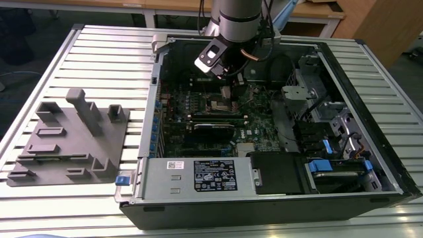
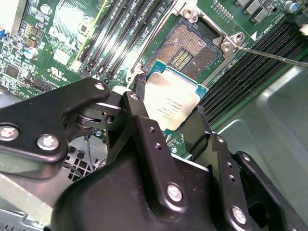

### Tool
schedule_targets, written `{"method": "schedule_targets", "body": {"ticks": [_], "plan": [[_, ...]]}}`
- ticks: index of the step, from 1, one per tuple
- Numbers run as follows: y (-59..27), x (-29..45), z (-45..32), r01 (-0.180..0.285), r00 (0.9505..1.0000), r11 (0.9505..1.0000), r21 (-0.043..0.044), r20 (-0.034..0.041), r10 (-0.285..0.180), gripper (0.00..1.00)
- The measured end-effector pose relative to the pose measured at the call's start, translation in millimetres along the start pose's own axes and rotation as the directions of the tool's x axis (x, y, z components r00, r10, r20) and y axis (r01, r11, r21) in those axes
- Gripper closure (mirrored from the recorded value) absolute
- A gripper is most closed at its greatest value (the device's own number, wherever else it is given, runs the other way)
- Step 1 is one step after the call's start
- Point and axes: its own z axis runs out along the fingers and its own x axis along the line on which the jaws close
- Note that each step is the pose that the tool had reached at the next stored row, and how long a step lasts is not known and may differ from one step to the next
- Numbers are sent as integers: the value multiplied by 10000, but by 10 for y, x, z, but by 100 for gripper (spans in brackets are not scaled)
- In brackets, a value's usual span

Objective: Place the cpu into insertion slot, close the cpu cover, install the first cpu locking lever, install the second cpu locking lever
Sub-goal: 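Place the cpu into insertion slot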

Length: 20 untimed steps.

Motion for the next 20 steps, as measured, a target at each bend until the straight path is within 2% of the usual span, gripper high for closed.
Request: {"method": "schedule_targets", "body": {"ticks": [8,15,20], "plan": [[-43,5,9,-25,10000,10000,-1,0,25,46],[-66,7,27,-725,9973,9974,-11,68,725,46],[-95,11,73,-891,9960,9960,-14,84,891,46]]}}
